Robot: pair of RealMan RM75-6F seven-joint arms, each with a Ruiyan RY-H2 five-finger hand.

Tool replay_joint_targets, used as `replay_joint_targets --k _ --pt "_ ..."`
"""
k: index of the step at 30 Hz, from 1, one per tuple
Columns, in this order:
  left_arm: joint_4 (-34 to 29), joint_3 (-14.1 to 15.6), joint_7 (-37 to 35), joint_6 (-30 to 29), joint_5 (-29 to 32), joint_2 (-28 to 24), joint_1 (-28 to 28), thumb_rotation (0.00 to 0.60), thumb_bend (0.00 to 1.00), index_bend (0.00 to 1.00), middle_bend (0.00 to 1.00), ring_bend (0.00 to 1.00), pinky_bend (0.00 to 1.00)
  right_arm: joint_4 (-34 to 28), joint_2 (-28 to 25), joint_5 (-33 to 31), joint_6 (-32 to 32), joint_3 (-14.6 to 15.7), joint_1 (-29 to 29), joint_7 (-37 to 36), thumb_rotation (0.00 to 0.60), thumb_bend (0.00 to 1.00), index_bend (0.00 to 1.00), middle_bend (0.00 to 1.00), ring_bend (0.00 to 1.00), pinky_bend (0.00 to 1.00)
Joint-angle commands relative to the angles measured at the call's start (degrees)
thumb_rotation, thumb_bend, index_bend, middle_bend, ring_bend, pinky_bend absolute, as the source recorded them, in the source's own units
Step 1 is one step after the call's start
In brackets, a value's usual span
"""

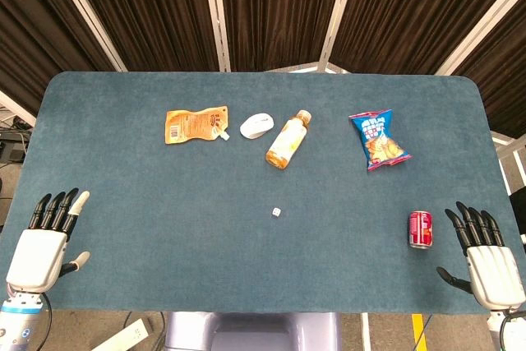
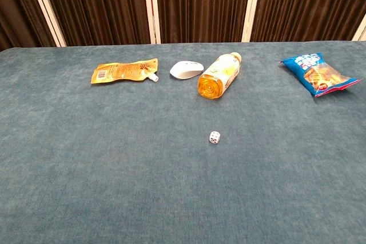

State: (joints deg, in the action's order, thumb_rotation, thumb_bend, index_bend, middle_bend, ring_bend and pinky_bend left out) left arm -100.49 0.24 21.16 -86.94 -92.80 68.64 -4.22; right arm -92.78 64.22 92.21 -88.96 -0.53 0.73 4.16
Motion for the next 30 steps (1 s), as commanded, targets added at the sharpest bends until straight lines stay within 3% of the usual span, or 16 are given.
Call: replay_joint_targets --k 1,10,11,12,14,15,17,19,22,30 --pt "0.0 0.0 0.0 0.0 0.0 0.0 0.0 0.600 0.11 0.00 0.00 0.00 0.00 0.0 0.0 0.0 0.0 0.0 0.0 0.0 0.600 0.00 0.06 0.00 0.00 0.00" --pt "0.3 -0.2 -0.3 0.7 -0.2 0.3 -0.7 0.600 0.12 0.00 0.00 0.00 0.00 -0.4 -0.2 -0.2 0.0 -0.2 0.1 -0.2 0.600 0.00 0.06 0.00 0.00 0.00" --pt "0.5 -0.3 -0.3 0.8 -0.5 0.4 -0.9 0.600 0.12 0.00 0.00 0.00 0.03 -0.4 -0.2 -0.4 0.1 -0.3 0.1 -0.2 0.600 0.00 0.06 0.00 0.00 0.00" --pt "0.6 -0.4 -0.2 1.0 -0.8 0.6 -1.2 0.600 0.13 0.00 0.03 0.04 0.09 -0.5 -0.2 -0.5 0.2 -0.4 0.1 -0.3 0.600 0.01 0.06 0.00 0.00 0.00" --pt "1.0 -0.8 0.4 1.3 -1.6 1.0 -1.9 0.600 0.17 0.00 0.22 0.24 0.35 -0.5 -0.2 -1.0 0.5 -0.6 0.3 -0.5 0.600 0.00 0.06 0.00 0.00 0.00" --pt "1.1 -1.0 0.7 1.4 -1.8 1.1 -2.3 0.600 0.22 0.00 0.38 0.42 0.50 -0.5 -0.2 -1.1 0.6 -0.7 0.4 -0.5 0.600 0.00 0.06 0.00 0.00 0.00" --pt "1.0 -1.6 0.9 2.9 -2.0 1.6 -3.6 0.600 0.32 0.00 0.62 0.64 0.66 -0.4 -0.2 -1.6 1.0 -0.8 0.5 -0.7 0.600 0.00 0.06 0.00 0.00 0.00" --pt "0.4 -2.2 2.5 5.6 -1.2 1.9 -5.2 0.600 0.40 0.00 0.72 0.72 0.72 -0.2 -0.1 -2.1 1.3 -1.0 0.6 -0.9 0.600 0.00 0.06 0.00 0.00 0.00" --pt "-0.8 -3.1 5.0 9.5 -0.6 2.6 -7.8 0.600 0.49 0.00 0.79 0.80 0.76 0.0 -0.1 -3.0 1.8 -1.4 0.8 -1.3 0.600 0.01 0.06 0.00 0.00 0.00" --pt "-7.8 -6.3 14.9 25.1 8.4 4.7 -17.0 0.600 0.61 0.00 0.80 0.82 0.77 0.6 -0.6 -5.7 3.4 -2.5 1.4 -3.4 0.600 0.00 0.06 0.00 0.00 0.00"
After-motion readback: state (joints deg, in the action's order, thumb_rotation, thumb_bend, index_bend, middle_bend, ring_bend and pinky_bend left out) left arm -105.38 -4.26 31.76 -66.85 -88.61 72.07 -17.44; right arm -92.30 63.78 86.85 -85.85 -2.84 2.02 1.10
